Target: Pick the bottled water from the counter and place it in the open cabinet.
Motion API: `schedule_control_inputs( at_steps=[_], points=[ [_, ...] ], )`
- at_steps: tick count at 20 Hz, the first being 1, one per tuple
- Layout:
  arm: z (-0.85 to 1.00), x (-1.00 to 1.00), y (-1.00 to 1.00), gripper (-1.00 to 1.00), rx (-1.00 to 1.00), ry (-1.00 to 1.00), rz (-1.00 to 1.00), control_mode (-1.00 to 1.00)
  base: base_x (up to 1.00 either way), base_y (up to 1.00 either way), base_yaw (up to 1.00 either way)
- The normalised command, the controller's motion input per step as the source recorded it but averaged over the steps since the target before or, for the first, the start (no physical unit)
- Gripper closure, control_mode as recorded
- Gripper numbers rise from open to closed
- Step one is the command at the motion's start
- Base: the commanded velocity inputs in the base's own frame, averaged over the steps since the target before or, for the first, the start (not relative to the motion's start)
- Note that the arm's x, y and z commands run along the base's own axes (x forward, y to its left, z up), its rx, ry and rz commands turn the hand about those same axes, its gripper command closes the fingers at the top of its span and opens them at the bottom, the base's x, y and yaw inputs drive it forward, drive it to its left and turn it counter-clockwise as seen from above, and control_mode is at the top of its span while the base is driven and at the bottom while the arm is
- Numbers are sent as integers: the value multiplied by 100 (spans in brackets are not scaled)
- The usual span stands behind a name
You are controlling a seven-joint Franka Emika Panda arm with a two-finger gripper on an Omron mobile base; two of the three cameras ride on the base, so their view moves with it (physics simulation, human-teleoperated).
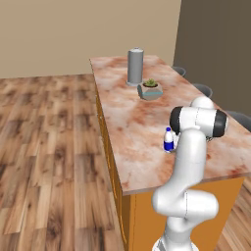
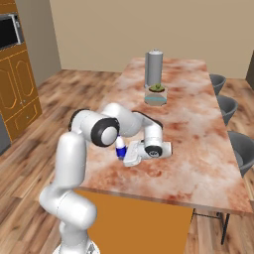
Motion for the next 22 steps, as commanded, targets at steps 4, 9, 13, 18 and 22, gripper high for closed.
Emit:
schedule_control_inputs(
  at_steps=[4, 9, 13, 18, 22],
  points=[
    [48, -24, -13, 100, 1, 0, 0, -100, 0, 0, 0],
    [82, -31, -20, 100, 2, -2, -6, -100, 0, 0, 0],
    [88, -10, -3, 100, 0, 0, -14, -100, 0, 0, 0],
    [75, -10, -30, 100, 0, 9, -23, -100, 0, 0, 0],
    [47, -76, -7, 100, 0, 6, -20, -100, 0, 0, 0]
  ],
)
